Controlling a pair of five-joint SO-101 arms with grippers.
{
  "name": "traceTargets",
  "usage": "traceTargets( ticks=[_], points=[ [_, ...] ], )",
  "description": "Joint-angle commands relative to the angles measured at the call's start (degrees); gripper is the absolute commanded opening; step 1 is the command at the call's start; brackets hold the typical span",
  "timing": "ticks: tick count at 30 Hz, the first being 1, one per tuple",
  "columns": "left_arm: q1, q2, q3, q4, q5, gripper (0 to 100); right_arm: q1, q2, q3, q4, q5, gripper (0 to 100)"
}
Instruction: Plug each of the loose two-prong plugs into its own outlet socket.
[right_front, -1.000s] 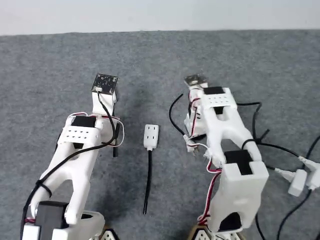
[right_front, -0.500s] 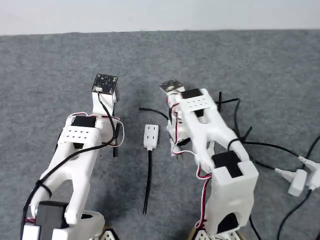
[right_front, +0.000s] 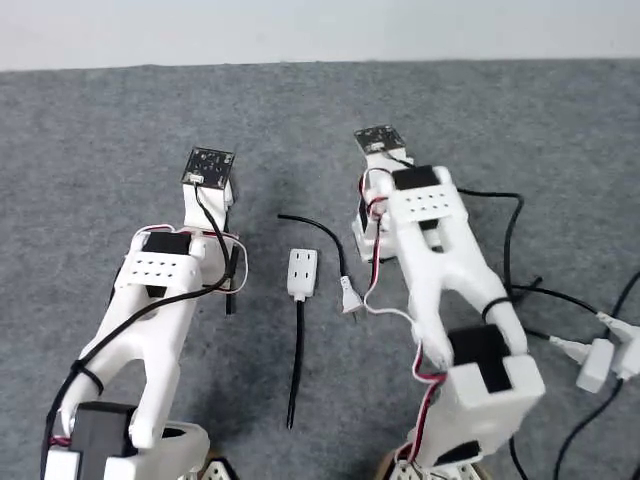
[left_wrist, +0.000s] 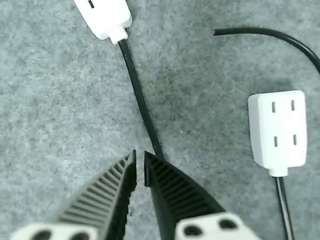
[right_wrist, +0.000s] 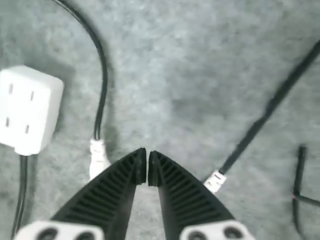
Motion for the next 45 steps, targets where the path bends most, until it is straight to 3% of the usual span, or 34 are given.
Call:
traceTargets(
  ticks=[1, 10, 28, 38, 45],
  points=[
    [-0.4, -2.5, -0.7, -1.3, -1.1, 2, -3.9, -5.8, 5.3, -5.1, -0.8, 0.9],
    [-0.4, -2.1, -0.8, -1.3, -1.1, 2, -7.6, -6.0, 14.4, -13.5, 0.8, 0.9],
    [-0.4, -2.0, -0.5, -2.4, -1.1, 2, -5.9, -1.8, 14.2, -13.5, 3.3, 0.9],
    [-0.4, -2.2, -0.5, -2.3, -1.1, 2, -7.3, -1.9, 5.2, -7.8, -1.5, 1.4],
    [-0.4, -2.2, -0.5, -2.3, -1.1, 2, -8.8, -1.5, 8.4, -8.0, -1.5, 8.1]
  ],
)
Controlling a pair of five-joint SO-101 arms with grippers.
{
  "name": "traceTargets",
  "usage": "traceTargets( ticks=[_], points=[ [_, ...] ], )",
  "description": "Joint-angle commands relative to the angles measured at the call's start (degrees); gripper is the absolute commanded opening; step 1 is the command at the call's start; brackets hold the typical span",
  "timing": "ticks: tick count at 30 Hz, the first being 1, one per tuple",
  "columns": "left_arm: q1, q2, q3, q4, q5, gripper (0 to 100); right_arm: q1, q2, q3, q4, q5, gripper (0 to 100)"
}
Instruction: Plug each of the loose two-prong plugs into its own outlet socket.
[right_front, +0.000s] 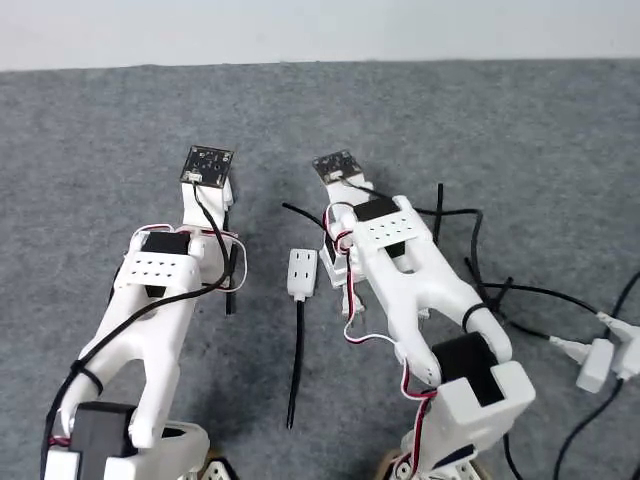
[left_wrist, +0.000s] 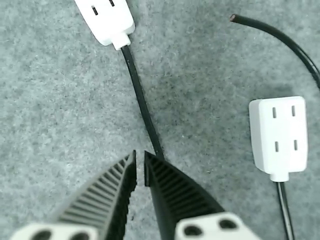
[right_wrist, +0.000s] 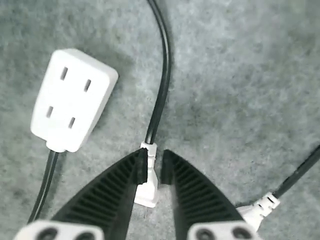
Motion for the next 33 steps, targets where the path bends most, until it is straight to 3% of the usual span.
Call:
traceTargets(
  ticks=[1, 28, 33],
  points=[
    [-0.2, -2.1, -0.5, -1.2, -1.1, 2, -1.8, -0.9, 0.4, 0.2, -0.6, 7.7],
    [-0.3, -2.1, -0.5, -1.1, -1.1, 2, -1.9, 4.2, -1.1, -3.0, 1.6, 11.3],
    [-0.3, -2.1, -0.5, -1.1, -1.1, 2, -1.7, 6.4, -2.5, -1.9, 3.3, 0.4]
  ],
)
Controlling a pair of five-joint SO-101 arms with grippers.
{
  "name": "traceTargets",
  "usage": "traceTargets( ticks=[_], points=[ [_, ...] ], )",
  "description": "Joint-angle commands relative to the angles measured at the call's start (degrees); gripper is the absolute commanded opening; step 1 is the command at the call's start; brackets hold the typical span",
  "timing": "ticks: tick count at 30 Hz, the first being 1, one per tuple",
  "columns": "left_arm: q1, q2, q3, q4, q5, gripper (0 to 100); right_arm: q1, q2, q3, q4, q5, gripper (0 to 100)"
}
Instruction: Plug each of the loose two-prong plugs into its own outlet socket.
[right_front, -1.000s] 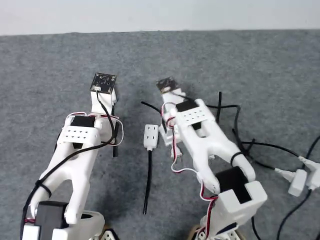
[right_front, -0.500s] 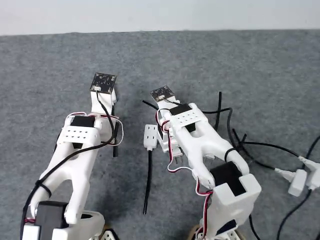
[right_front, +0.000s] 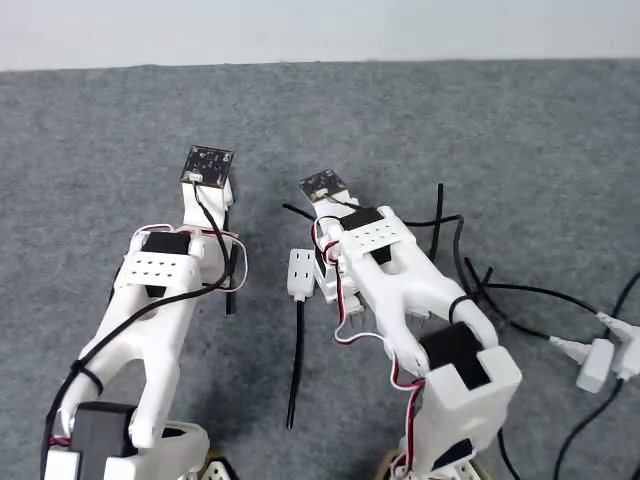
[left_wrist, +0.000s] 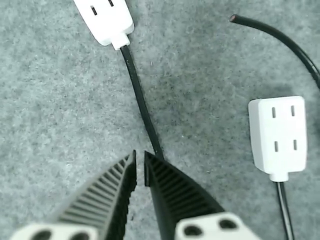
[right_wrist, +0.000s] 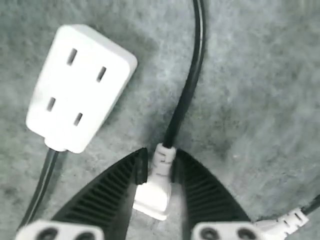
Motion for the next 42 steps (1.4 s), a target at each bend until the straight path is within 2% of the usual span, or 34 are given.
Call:
traceTargets(
  ticks=[1, 7, 15, 19, 25, 28, 34, 37, 42],
  points=[
    [-0.2, -2.1, -0.5, -1.1, -1.1, 2, 0.7, 1.3, -4.6, 1.7, 1.4, 1.5],
    [0.1, -2.1, -0.7, -1.1, -0.9, 2, 5.5, 1.3, -7.2, 4.8, 1.5, 0.8],
    [0.2, -1.6, -0.8, -1.0, 0.6, 2, 6.6, -16.5, -7.0, 11.4, 0.8, 0.8],
    [3.0, 3.3, -2.9, 1.7, 0.7, 1, 3.6, -27.4, -6.9, 13.3, -3.2, 0.8],
    [3.5, 14.9, -12.7, 12.0, -6.5, 1, -2.5, -40.7, -6.8, 14.0, -8.4, 0.8],
    [3.8, 16.9, -14.7, 14.6, -9.4, 1, -5.9, -43.9, -5.6, 13.6, -9.8, 0.8],
    [6.2, 11.3, -9.5, 13.6, -13.9, 1, -11.0, -43.2, 1.6, 8.9, -10.5, 0.8],
    [6.7, 5.7, -3.9, 9.8, -14.7, 1, -11.6, -43.1, 4.6, 6.4, -10.5, 0.8],
    [8.5, -1.5, 1.5, 9.1, -17.5, 1, -11.9, -43.2, 4.7, 6.6, -9.6, 0.8]
  ],
)
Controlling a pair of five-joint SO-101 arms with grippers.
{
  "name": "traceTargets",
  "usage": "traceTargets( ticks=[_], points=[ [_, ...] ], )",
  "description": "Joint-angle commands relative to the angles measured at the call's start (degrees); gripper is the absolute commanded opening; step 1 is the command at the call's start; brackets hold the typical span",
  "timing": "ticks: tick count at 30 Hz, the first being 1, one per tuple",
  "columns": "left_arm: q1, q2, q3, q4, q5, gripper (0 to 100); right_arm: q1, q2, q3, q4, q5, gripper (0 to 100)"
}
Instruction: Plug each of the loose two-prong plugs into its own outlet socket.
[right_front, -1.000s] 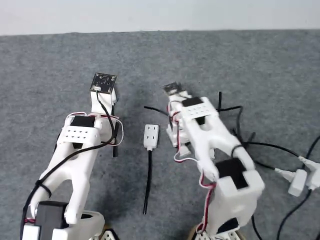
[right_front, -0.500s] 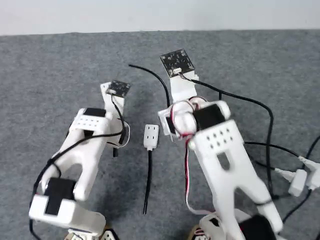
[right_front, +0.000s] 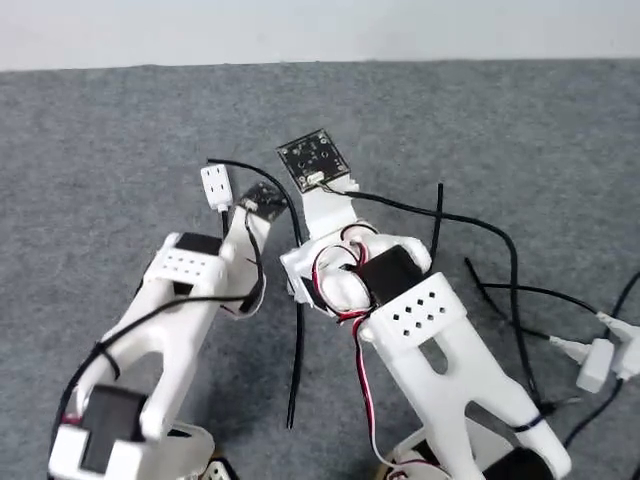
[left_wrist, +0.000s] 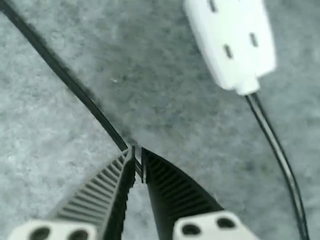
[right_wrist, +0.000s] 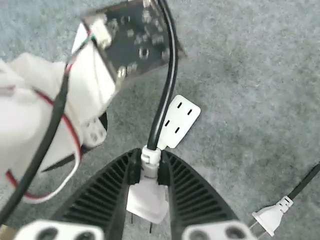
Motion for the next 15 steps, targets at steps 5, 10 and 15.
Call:
traceTargets(
  ticks=[5, 10, 15],
  points=[
    [2.3, -7.6, 3.9, -1.4, -6.5, 1, -1.8, -1.3, -0.9, 0.4, 1.9, 0.8],
    [2.2, -7.6, 3.7, -1.9, -5.9, 1, -1.4, -1.3, -0.9, 0.4, 1.8, 0.8],
    [1.8, -7.2, 2.8, -2.5, -2.6, 1, -0.3, -1.4, -0.8, 0.3, 0.7, 0.8]
  ],
)
